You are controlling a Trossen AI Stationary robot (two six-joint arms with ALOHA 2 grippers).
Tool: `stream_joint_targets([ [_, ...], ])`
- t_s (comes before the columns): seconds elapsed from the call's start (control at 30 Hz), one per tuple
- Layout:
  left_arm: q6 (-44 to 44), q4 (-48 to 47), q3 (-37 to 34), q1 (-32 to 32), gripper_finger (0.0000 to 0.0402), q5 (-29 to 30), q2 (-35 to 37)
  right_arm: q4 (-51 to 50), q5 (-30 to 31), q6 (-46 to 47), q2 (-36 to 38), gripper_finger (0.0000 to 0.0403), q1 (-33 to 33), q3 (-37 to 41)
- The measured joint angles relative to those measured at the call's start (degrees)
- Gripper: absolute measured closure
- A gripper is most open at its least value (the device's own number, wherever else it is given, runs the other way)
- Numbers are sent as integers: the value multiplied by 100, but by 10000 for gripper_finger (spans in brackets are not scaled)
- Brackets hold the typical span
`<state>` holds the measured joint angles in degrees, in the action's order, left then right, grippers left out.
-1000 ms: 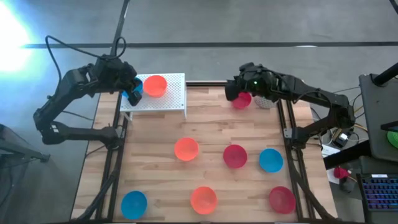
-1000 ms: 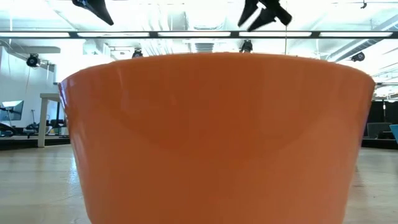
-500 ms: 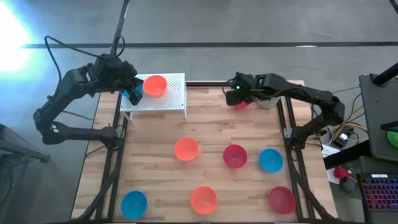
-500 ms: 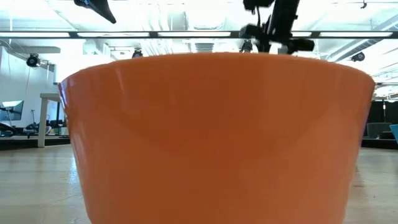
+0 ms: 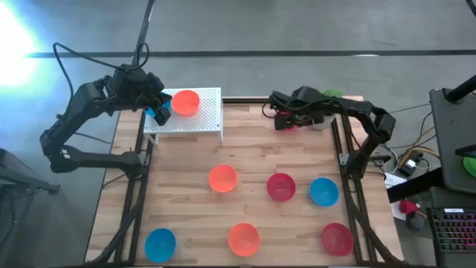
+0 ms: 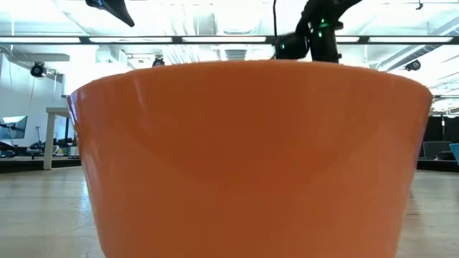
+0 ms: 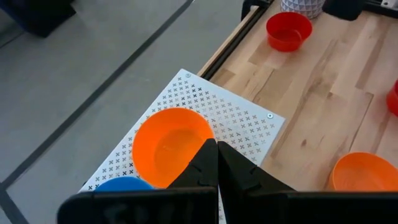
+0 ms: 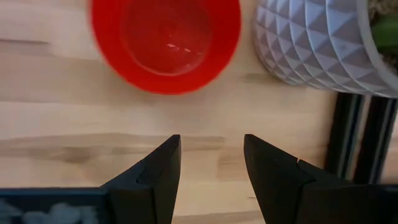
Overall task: Pick & Place Mini bowls
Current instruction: Put the top red bowl on the right side of the shelf
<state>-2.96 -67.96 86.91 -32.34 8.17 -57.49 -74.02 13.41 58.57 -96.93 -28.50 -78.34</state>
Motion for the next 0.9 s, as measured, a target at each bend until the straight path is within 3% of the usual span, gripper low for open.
stream_joint_targets([
  [0.3,-2,0,0,0,402,-88,0,1245,-2,124,131,229,-252,578],
  [0.63,-1,-2,0,-2,402,-201,0,1371,2,614,129,229,-389,1068],
  [0.9,-2,-3,0,-2,401,-326,0,2183,-45,708,127,229,-560,1589],
])
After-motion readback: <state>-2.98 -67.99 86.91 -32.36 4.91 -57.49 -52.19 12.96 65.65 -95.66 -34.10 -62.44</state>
